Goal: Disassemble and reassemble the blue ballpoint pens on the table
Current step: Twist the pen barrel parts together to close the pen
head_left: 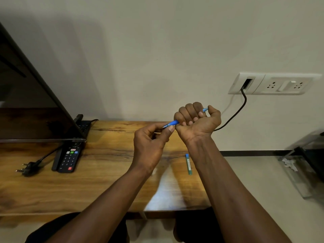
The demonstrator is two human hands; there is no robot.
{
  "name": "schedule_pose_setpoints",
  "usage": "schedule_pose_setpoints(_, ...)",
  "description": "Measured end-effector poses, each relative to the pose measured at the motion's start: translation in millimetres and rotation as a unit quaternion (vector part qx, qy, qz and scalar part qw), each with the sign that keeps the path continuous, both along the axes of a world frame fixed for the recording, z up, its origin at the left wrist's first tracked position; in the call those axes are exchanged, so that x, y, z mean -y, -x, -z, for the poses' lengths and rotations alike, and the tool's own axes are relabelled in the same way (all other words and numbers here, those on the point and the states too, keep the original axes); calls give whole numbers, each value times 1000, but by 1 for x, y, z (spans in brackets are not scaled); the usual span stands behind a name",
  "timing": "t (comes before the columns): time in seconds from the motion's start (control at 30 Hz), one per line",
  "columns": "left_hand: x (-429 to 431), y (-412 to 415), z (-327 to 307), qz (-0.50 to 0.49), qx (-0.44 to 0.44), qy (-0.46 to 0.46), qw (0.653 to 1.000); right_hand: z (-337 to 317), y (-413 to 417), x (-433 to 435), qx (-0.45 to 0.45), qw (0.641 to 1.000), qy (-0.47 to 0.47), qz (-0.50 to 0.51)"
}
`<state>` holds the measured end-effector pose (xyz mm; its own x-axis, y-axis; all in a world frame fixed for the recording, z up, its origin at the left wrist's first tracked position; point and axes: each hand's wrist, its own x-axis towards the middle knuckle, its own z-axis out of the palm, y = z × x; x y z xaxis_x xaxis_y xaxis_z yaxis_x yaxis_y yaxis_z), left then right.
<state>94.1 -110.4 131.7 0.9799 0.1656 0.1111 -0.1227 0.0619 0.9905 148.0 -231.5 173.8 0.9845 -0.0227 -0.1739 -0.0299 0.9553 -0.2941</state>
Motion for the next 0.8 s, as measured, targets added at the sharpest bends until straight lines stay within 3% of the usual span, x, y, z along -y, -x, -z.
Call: schedule_pose_setpoints(0.8, -3, 3, 2, 8, 17, -33, 999, 3, -1, 3, 23, 999, -11, -30)
